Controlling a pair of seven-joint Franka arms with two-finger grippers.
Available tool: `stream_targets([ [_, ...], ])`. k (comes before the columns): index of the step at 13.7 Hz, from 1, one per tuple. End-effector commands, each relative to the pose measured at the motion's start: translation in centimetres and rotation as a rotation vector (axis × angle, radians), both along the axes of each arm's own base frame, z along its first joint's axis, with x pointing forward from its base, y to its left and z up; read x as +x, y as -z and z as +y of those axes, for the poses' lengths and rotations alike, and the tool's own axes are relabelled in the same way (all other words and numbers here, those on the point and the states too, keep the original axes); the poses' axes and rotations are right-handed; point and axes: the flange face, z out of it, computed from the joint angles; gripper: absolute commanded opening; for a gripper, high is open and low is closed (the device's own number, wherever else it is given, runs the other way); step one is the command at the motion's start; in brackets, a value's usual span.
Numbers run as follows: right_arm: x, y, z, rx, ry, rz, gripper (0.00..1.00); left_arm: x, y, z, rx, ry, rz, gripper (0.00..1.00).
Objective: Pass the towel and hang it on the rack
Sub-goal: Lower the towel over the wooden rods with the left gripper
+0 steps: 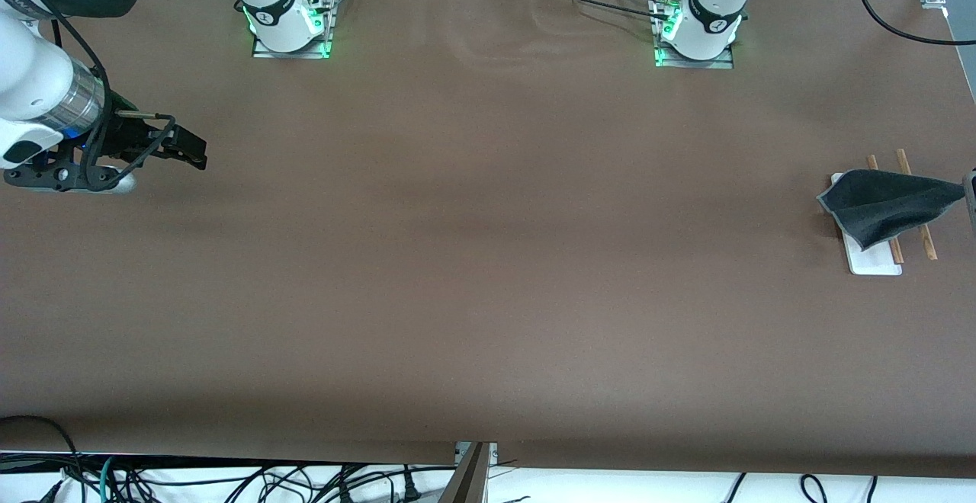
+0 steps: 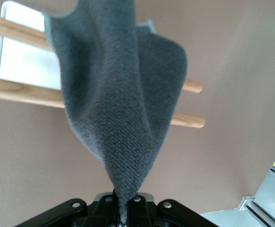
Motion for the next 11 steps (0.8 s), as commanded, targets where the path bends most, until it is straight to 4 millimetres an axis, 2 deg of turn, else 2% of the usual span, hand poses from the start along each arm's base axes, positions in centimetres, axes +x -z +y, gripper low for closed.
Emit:
stream_targets([
  [1, 0.1, -1.4, -0.4, -0.016, -0.007, -0.020, 0.99, 1.1, 0.8, 2.3, 0.004, 0.029, 0.000, 0.00],
  [4, 0.3, -1.5, -0.4, -0.016, 0.005, -0.034, 0.99, 1.4, 1.8, 2.4, 0.002, 0.035, -0.011, 0.00],
  [5, 0.7, -0.7, 0.0, -0.008, 0.005, -0.016, 0.99, 1.4, 1.9, 2.6, 0.005, 0.037, -0.019, 0.00],
  [9, 2.0, -1.6, 0.0, 0.001, 0.016, -0.051, 0.99, 0.9, 3.0, 3.5, -0.007, 0.019, -0.027, 0.00],
  [10, 2.1, -1.6, 0.0, 0.001, 0.018, -0.051, 0.99, 1.0, 3.2, 3.5, -0.007, 0.017, -0.032, 0.09],
  [11, 2.1, -1.6, 0.1, 0.002, 0.021, -0.050, 0.99, 0.9, 3.7, 3.5, -0.017, 0.013, -0.030, 0.67],
])
